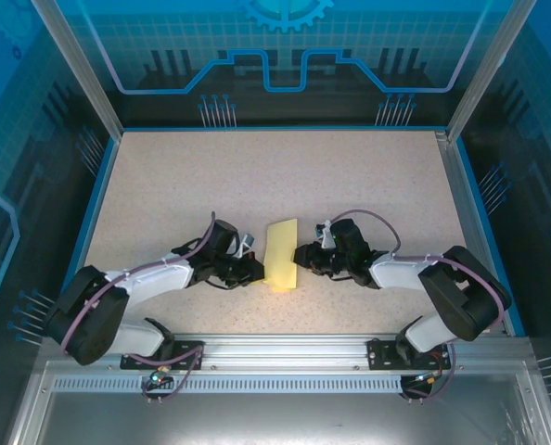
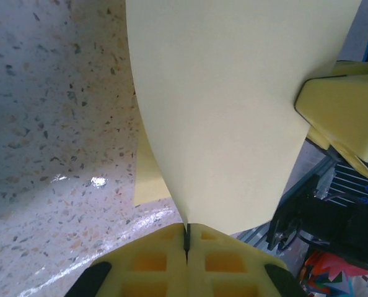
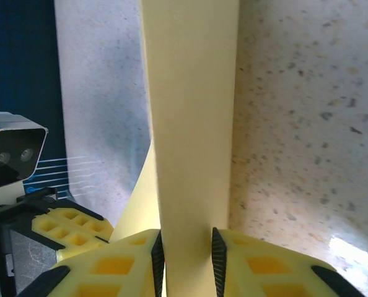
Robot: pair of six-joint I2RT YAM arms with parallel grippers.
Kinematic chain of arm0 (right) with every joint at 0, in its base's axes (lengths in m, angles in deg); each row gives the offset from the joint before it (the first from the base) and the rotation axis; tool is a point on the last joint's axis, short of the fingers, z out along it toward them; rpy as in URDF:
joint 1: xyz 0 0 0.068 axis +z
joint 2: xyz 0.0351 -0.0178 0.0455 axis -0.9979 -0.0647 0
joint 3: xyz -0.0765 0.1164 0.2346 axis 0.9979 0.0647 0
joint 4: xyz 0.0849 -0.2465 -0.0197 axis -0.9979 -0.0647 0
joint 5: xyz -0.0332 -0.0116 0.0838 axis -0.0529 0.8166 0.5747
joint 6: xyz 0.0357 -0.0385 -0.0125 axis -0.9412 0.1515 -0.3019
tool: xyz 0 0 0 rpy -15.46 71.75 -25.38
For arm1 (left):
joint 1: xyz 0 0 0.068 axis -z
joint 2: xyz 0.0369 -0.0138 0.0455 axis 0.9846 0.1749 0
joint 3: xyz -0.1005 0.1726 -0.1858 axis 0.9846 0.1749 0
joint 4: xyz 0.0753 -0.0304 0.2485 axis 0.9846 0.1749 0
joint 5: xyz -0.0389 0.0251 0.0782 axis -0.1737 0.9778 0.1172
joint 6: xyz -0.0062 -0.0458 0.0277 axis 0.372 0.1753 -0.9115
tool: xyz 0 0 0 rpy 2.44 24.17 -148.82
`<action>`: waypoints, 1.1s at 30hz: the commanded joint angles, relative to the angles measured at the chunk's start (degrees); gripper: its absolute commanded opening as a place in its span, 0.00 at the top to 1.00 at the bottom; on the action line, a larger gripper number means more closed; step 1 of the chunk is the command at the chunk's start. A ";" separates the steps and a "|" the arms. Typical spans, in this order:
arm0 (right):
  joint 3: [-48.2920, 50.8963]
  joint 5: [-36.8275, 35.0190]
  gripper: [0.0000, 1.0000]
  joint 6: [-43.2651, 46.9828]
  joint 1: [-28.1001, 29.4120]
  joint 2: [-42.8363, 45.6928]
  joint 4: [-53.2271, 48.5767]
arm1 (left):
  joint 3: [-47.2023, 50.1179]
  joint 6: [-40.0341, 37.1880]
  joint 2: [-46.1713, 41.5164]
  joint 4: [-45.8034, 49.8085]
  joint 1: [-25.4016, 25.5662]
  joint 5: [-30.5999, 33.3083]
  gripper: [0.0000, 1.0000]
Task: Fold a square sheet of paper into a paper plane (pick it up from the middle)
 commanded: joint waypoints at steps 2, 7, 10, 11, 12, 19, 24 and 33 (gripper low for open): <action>0.34 -2.19 0.69 4.67 -0.26 0.73 -7.03 | -2.51 -0.32 3.52 -3.07 1.76 -0.80 0.94; 0.10 -3.77 0.68 7.21 -1.15 2.16 -12.86 | -4.85 -0.32 7.08 -3.76 3.01 -0.68 0.93; -0.61 -5.44 0.66 9.40 -1.26 3.04 -16.70 | -5.99 -0.22 8.91 -3.96 4.03 -0.64 0.93; -1.05 -5.81 0.63 10.44 -1.28 3.26 -18.19 | -6.32 -0.18 9.46 -4.08 4.36 -0.63 0.93; -1.51 -6.05 0.61 11.41 -1.30 3.51 -19.87 | -6.59 0.03 9.98 -4.38 4.73 -0.64 0.93; -3.02 -11.04 0.58 14.48 -1.44 8.34 -27.95 | -8.91 0.48 13.04 -4.66 6.12 -0.92 0.92; -3.30 -12.24 0.57 16.04 -2.99 10.69 -30.87 | -9.99 0.08 13.83 -3.78 6.79 -0.67 0.92; -5.60 -15.36 0.49 18.81 -4.71 12.33 -36.10 | -11.16 -0.13 14.94 -3.28 7.87 -0.03 0.92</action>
